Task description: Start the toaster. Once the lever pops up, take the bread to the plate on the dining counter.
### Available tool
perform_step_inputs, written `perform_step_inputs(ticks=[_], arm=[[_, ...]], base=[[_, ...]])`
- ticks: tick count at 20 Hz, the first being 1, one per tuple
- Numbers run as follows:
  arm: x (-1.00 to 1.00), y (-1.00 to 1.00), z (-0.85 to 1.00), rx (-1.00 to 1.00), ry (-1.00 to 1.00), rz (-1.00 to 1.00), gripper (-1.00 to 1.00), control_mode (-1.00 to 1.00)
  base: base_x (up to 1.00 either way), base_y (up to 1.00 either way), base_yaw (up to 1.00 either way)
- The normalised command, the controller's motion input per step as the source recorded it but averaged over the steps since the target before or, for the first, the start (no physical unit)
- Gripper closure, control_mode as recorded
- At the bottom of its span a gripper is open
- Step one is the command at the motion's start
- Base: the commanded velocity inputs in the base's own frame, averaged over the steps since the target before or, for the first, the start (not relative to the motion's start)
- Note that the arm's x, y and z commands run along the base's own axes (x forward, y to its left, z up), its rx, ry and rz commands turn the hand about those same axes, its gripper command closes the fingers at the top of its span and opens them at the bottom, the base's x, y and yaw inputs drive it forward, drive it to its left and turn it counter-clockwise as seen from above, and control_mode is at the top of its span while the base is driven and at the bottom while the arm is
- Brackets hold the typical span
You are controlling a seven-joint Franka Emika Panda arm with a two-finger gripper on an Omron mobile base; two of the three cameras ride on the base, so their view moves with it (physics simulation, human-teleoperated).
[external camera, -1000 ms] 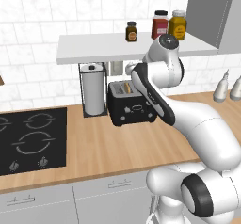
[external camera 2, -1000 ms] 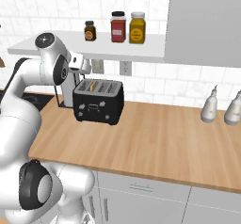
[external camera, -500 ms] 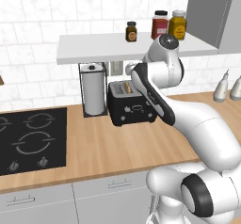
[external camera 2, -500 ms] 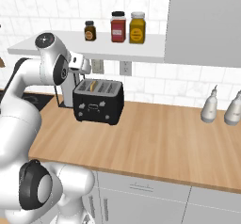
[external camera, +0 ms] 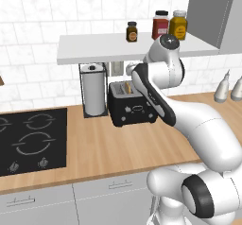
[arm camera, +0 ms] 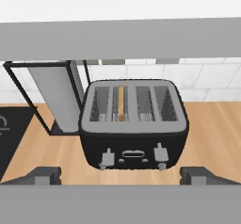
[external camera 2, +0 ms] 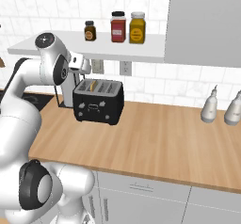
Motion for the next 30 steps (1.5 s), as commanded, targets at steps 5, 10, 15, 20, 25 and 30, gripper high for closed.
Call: perform_step_inputs(ticks=[5, 10, 15, 20, 25, 30], arm=[[0.00, 0.00, 0.00, 0.00, 0.00, 0.00, -1.00, -1.00], [0.00, 0.00, 0.00, 0.00, 0.00, 0.00, -1.00, -1.00], [0.00, 0.00, 0.00, 0.00, 0.00, 0.00, -1.00, -1.00], [0.00, 0.00, 0.00, 0.00, 0.00, 0.00, -1.00, -1.00], [0.00, 0.00, 0.00, 0.00, 0.00, 0.00, -1.00, -1.00], [0.00, 0.00, 0.00, 0.00, 0.00, 0.00, -1.00, -1.00]], base=[[0.00, 0.00, 0.00], [0.00, 0.00, 0.00], [0.00, 0.00, 0.00], [0.00, 0.00, 0.00], [0.00, 0.00, 0.00], [0.00, 0.00, 0.00]])
